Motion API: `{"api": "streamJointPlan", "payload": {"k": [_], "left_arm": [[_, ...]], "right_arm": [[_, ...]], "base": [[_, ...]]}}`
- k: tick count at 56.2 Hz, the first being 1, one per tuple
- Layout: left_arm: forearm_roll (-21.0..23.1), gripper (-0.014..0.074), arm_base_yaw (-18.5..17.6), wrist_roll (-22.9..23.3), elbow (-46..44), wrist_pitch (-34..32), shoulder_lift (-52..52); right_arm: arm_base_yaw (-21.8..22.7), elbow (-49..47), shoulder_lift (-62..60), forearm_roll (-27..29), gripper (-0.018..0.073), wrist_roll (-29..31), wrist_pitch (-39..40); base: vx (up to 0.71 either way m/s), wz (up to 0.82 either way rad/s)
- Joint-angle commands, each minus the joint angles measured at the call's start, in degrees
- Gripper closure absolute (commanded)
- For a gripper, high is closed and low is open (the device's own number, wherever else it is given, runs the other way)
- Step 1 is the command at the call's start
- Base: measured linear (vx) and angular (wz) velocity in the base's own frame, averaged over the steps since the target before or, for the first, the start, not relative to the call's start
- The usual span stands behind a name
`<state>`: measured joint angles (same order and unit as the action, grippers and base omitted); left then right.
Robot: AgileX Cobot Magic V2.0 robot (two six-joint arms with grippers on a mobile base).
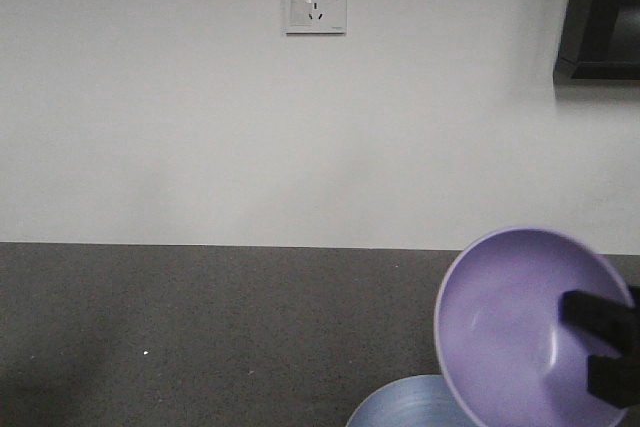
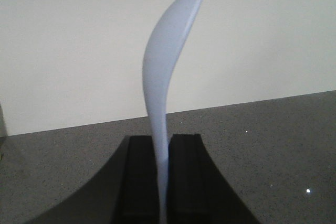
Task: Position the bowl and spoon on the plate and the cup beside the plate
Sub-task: 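Lower the lavender bowl onto the blue plate and open right gripper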
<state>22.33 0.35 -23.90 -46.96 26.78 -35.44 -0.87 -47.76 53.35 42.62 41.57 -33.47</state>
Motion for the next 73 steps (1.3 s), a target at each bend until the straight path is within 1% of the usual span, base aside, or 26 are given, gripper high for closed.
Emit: {"api": "streamJointPlan", "payload": {"k": [1, 4, 5, 6, 13, 14, 18, 23, 31, 59, 65, 73], "left_arm": [[1.2, 0.0594, -0.1, 0.6, -1.4, -4.6, -0.2], [1.2, 0.0594, -0.1, 0.6, -1.4, -4.6, -0.2], [1.2, 0.0594, -0.1, 0.6, -1.4, -4.6, -0.2], [1.2, 0.0594, -0.1, 0.6, -1.4, -4.6, -0.2], [1.2, 0.0594, -0.1, 0.6, -1.4, -4.6, -0.2], [1.2, 0.0594, -0.1, 0.6, -1.4, -4.6, -0.2], [1.2, 0.0594, -0.1, 0.6, -1.4, -4.6, -0.2], [1.2, 0.0594, -0.1, 0.6, -1.4, -4.6, -0.2], [1.2, 0.0594, -0.1, 0.6, -1.4, -4.6, -0.2], [1.2, 0.0594, -0.1, 0.6, -1.4, -3.5, -0.2], [1.2, 0.0594, -0.1, 0.6, -1.4, -3.3, -0.2], [1.2, 0.0594, -0.1, 0.6, -1.4, -3.3, -0.2]], "right_arm": [[0.1, -6.2, 6.1, -3.4, 0.0568, -6.0, -5.3], [0.1, -9.4, 10.2, -6.5, 0.0568, -10.9, -8.2], [0.1, -10.2, 11.1, -7.9, 0.0568, -11.4, -8.5], [0.1, -11.4, 12.5, -8.8, 0.0568, -13.6, -9.5], [-1.2, -16.3, 18.5, -14.7, 0.0568, -19.1, -12.0], [-1.9, -17.1, 19.6, -16.4, 0.0568, -19.9, -12.4], [-4.4, -18.8, 22.9, -20.2, 0.0568, -22.6, -12.8], [-6.4, -19.3, 26.3, -23.1, 0.0568, -25.1, -12.8], [-6.9, -19.3, 31.2, -21.3, 0.0568, -25.5, -14.2], [-6.8, -19.1, 36.6, -21.2, 0.0557, -23.8, -14.2], [-6.8, -19.1, 37.0, -20.8, 0.0531, -23.6, -14.3], [-6.8, -19.1, 37.2, -18.6, 0.0451, -22.3, -15.1]], "base": [[0.0, 0.0], [0.0, 0.0], [0.0, 0.0], [0.0, 0.0], [0.0, 0.0], [0.0, 0.0], [0.0, 0.0], [0.0, 0.0], [0.0, 0.0], [0.0, 0.0], [0.0, 0.0], [0.0, 0.0]]}}
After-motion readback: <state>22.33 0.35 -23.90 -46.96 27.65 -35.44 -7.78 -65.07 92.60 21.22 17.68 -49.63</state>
